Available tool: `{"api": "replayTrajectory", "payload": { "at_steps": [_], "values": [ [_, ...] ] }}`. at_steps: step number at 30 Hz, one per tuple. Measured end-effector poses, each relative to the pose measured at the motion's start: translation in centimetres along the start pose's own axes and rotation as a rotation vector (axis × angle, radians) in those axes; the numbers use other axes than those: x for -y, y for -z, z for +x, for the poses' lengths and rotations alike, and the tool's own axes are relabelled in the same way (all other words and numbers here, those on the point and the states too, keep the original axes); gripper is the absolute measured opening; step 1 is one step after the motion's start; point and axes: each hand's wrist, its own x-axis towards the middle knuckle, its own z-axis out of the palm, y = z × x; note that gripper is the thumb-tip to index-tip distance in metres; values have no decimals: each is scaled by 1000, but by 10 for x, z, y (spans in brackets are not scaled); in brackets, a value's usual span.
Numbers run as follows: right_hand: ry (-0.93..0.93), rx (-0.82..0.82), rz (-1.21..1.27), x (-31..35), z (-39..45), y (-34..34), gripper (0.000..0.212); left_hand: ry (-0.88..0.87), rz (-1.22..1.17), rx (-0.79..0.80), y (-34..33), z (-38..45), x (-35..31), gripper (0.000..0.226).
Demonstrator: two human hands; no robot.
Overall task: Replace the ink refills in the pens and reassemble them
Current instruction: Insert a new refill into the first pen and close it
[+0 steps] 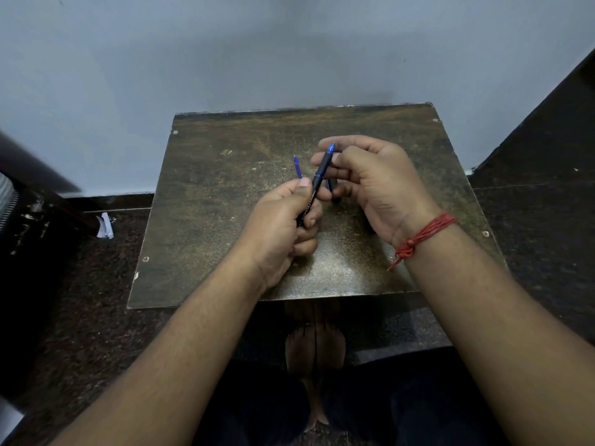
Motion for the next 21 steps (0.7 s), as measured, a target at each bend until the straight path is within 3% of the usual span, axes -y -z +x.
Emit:
{"api": "replayTrajectory", "payload": {
  "at_steps": [3,7,10,14,18,21],
  "values": [
    [9,-21,-29,-3,2,2,10,4,0,0,0,0,0,29],
    [18,-34,-97,-8,4,3,13,2,8,-1,0,-1,-1,29],
    [19,-32,-75,-7,5,3,4,1,2,-3,0,-1,-1,29],
    [5,-19,-33,-3,3,2,21,1,-2,3,0,0,0,29],
    [-12,-16,-41,-4,3,2,8,-2,6,3,0,0,0,29],
    [15,-23,-98,-9,4,3,15,0,13,6,0,0,0,29]
  ]
}}
